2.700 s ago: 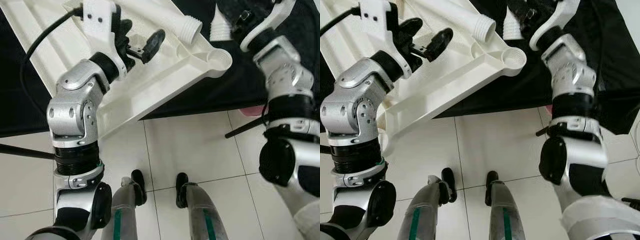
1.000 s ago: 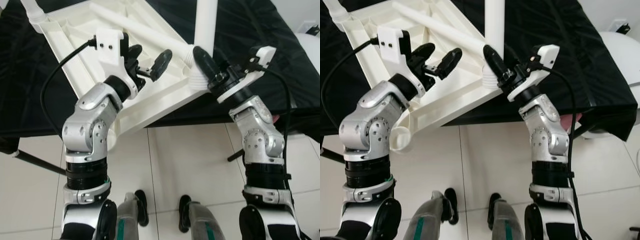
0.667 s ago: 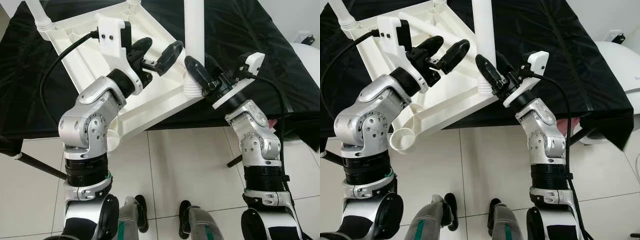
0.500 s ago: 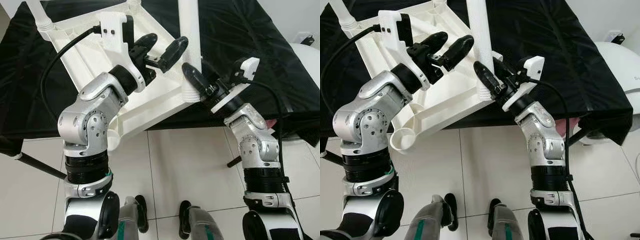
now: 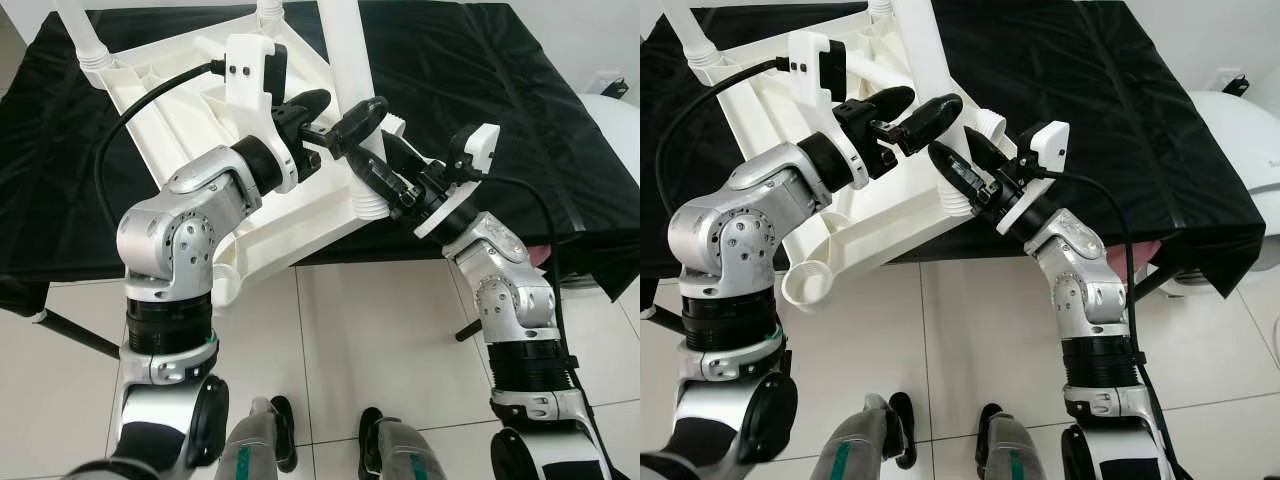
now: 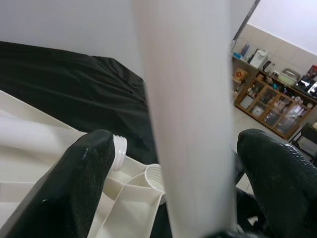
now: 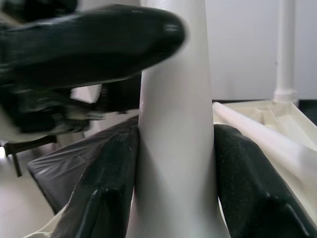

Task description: Building children table

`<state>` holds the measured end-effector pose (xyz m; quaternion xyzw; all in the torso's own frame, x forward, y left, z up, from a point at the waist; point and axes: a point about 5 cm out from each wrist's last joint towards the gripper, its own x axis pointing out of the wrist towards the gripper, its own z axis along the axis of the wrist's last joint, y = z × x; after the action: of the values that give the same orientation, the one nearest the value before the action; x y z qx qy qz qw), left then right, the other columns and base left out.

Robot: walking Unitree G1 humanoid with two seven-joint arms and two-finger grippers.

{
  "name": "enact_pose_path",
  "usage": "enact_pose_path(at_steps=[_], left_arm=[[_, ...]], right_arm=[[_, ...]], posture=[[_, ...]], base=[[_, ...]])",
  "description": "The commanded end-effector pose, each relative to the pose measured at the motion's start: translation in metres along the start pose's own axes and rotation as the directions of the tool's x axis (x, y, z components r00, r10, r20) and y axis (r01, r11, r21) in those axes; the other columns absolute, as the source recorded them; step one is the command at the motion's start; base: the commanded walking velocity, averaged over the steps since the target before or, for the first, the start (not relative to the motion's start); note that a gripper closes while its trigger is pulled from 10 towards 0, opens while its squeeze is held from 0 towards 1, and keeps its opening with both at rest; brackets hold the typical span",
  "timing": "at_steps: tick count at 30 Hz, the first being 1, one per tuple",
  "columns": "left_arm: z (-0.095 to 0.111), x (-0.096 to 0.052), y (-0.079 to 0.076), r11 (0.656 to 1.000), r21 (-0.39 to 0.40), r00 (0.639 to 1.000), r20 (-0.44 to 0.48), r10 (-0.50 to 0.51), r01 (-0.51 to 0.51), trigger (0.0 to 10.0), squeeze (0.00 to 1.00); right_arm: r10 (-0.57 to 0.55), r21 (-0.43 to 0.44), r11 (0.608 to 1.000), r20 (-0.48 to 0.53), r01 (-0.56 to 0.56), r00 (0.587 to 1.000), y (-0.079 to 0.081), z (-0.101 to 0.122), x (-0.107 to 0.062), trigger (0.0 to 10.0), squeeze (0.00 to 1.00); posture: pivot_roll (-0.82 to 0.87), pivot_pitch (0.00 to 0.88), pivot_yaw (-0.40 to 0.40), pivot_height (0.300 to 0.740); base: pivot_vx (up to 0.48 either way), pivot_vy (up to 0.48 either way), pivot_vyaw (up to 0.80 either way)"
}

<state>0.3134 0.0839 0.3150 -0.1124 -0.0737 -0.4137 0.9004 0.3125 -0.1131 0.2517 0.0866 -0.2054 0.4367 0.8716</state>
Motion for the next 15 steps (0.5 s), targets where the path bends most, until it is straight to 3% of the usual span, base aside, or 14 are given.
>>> enact_pose_path(at_steps=[1,15], left_arm=[[0.001,0.002,-0.002,0.998,-0.02,0.998,-0.019,-0.068,0.067,10.0,0.0],[0.027,0.01,0.011,0.994,-0.054,0.994,-0.056,-0.095,0.092,10.0,0.0]], right_arm=[[0.044,-0.006,0.999,0.011,-0.044,0.999,0.005,0.003,0.0,10.0,0.0],[0.089,-0.021,0.996,-0.021,-0.09,0.996,0.011,-0.001,-0.004,10.0,0.0]], posture=[[-0.06,0.147,0.012,0.74],[-0.07,0.149,0.016,0.74]], base=[[0.0,0.0,0.0],[0.0,0.0,0.0]])
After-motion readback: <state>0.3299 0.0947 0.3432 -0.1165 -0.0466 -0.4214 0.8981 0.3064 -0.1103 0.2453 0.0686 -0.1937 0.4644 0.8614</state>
